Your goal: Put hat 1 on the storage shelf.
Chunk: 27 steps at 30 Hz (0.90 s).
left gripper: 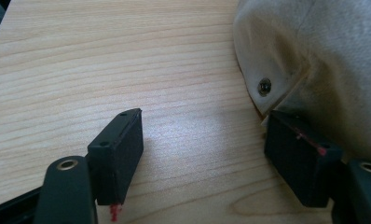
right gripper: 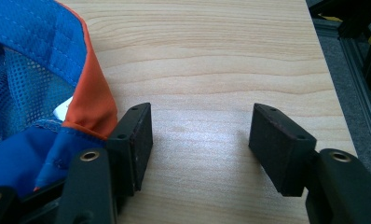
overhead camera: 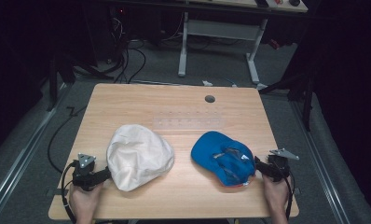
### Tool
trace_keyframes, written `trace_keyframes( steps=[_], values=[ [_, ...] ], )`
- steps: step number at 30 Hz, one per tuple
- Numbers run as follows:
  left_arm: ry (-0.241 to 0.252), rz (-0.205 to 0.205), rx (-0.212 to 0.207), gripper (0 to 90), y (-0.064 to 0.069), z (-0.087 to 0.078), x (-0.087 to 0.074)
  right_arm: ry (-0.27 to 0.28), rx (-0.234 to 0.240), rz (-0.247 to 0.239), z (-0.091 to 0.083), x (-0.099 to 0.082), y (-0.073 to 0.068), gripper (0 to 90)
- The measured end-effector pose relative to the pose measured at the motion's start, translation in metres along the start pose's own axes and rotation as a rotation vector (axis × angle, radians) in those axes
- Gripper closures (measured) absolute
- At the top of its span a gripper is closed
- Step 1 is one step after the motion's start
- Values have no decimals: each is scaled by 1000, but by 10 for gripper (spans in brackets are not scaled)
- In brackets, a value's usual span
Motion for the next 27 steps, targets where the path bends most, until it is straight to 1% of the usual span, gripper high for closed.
trace_keyframes(
  steps=[2, 6, 7, 9, 10, 12, 14, 15, 16, 19, 24, 27],
  values=[
    [-4, 9, 5, 286, 1, 0, 0, 0, 1, 0, 0, 0, 0, 391],
    [-3, 7, 5, 285, 1, 0, 0, -1, 2, -3, 0, 0, 0, 387],
    [-2, 2, 3, 283, 0, 0, 0, -1, 2, -3, 0, 0, 0, 386],
    [5, -28, -4, 273, -1, 0, 0, -1, 3, -3, 0, 0, 0, 383],
    [6, -31, -6, 273, -1, 0, 0, -1, 3, -3, 0, 0, 0, 383],
    [3, -23, -2, 272, 0, 0, 0, -1, 3, -4, 0, 0, 0, 383],
    [-2, -2, 2, 272, 1, 1, 0, -1, 2, -3, 0, 0, 0, 383],
    [-2, -1, 3, 272, 1, 1, 0, -1, 2, -3, 0, 0, 0, 383],
    [-1, -12, 0, 272, 0, 0, 1, -1, 3, -4, 0, 0, 0, 383],
    [2, -65, -14, 261, -2, 0, 2, -2, 3, -3, 0, 0, 0, 381],
    [-23, -93, -17, 283, -5, 0, 6, 0, 6, -4, 0, 0, 0, 375],
    [-7, -103, -4, 283, -6, -3, 8, 0, 7, -4, 0, 0, 0, 374]
  ],
)
Point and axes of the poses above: each handheld gripper's, and its own axes: z roughly forward along the jaws, x roughly out of its top, y roughly to its right, the point moved 3 cm from there along z, roughly forward along the jaws, and after that the axes turned 10 degrees about y, right-handed, at the moved point
